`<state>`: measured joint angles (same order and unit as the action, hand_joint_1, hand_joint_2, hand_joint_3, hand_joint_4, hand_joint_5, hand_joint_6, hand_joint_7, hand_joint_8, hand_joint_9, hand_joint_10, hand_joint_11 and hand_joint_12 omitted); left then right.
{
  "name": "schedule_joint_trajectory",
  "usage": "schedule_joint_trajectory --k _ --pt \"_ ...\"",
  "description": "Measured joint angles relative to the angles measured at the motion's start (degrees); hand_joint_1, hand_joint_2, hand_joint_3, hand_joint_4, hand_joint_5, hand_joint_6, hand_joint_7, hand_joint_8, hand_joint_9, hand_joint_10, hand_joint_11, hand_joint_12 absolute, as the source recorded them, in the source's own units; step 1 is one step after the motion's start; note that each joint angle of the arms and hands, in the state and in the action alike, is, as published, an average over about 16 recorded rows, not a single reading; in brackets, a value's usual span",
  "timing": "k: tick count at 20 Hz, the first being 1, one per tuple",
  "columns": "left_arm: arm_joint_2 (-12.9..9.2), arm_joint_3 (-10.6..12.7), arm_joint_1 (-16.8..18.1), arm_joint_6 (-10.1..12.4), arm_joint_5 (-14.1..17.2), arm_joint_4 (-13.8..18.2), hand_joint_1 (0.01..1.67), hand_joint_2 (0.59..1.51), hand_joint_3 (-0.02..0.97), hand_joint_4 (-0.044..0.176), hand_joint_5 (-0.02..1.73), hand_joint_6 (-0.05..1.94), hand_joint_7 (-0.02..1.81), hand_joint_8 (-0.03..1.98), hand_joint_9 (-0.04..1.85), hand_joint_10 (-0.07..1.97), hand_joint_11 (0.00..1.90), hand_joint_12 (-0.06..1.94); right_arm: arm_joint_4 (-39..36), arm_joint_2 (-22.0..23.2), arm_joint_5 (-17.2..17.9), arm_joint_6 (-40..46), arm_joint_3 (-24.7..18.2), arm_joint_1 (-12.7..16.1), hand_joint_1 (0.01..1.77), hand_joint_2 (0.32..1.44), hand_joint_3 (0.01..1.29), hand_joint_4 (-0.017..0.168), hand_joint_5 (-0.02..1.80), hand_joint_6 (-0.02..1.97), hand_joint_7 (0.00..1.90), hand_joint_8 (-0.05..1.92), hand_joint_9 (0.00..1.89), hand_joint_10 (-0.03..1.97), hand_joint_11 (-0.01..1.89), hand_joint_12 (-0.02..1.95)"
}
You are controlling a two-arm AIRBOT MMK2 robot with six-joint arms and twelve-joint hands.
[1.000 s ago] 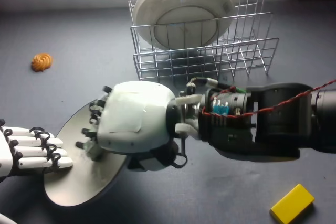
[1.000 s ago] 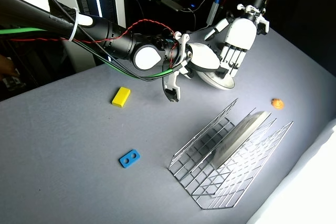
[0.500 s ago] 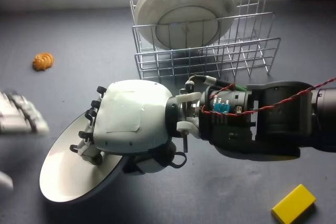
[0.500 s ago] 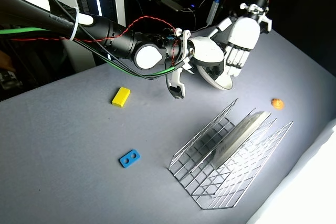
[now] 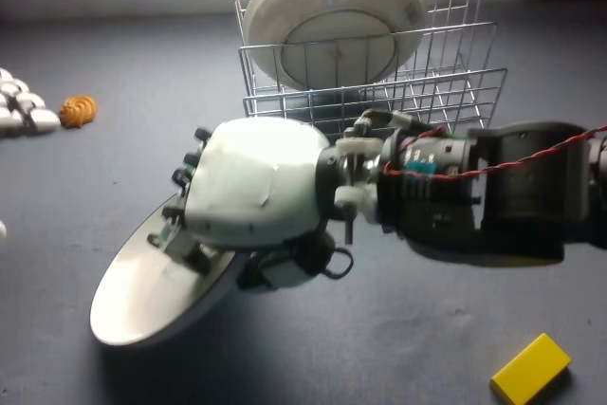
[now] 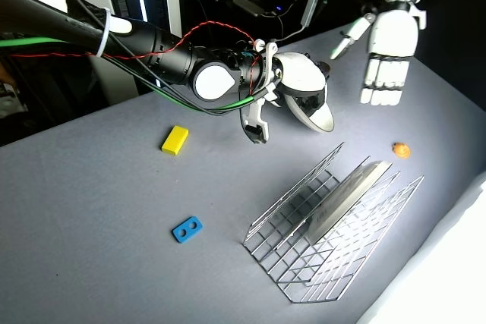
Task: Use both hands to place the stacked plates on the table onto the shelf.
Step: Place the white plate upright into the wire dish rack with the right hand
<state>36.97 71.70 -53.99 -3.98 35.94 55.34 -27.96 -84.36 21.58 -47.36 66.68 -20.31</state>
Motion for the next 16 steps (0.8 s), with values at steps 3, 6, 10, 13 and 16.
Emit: schedule_joint_trajectory --k 3,6,10,13,16 --pt "-0.7 0.8 2.0 -0.5 1.6 0.3 0.01 1.109 0.001 0.002 0.03 0.01 0.02 0.01 0.02 -0.06 0.02 0.01 -0.1 1.5 0.4 0.9 -0.9 1.0 1.2 1.01 0.01 -0.004 0.86 0.87 1.01 0.81 1.22 0.0 0.85 0.97" --pt "-1.4 1.4 3.7 -1.0 3.1 0.4 0.01 1.109 0.001 0.001 0.03 0.01 0.02 0.01 0.02 -0.06 0.02 0.01 -0.2 3.1 0.9 1.7 -1.9 1.9 1.2 1.02 0.01 -0.002 0.88 0.95 1.03 0.85 1.23 0.0 0.84 0.97" --pt "-1.9 1.9 5.1 -1.6 4.8 0.7 0.01 1.108 0.001 0.002 0.04 0.01 0.02 0.01 0.02 -0.06 0.02 0.01 -0.6 5.4 1.9 2.4 -3.0 3.0 1.21 1.02 0.01 0.001 0.9 1.01 1.04 0.89 1.23 0.0 0.85 0.96" --pt "-2.1 2.1 5.7 -2.1 5.9 0.9 0.01 1.107 0.001 0.002 0.04 0.01 0.03 0.01 0.02 -0.06 0.02 0.01 -1.2 7.0 2.8 3.0 -3.8 3.6 1.21 1.03 0.01 0.001 0.9 1.02 1.05 0.89 1.22 0.03 0.85 0.95" --pt "-2.2 2.5 6.0 -2.3 6.6 1.1 0.01 1.107 0.0 0.002 0.04 0.01 0.03 0.01 0.02 -0.06 0.02 0.01 -1.9 8.3 3.5 3.6 -4.1 4.1 1.22 1.03 0.01 0.0 0.88 1.03 1.04 0.91 1.16 0.22 0.85 0.95"
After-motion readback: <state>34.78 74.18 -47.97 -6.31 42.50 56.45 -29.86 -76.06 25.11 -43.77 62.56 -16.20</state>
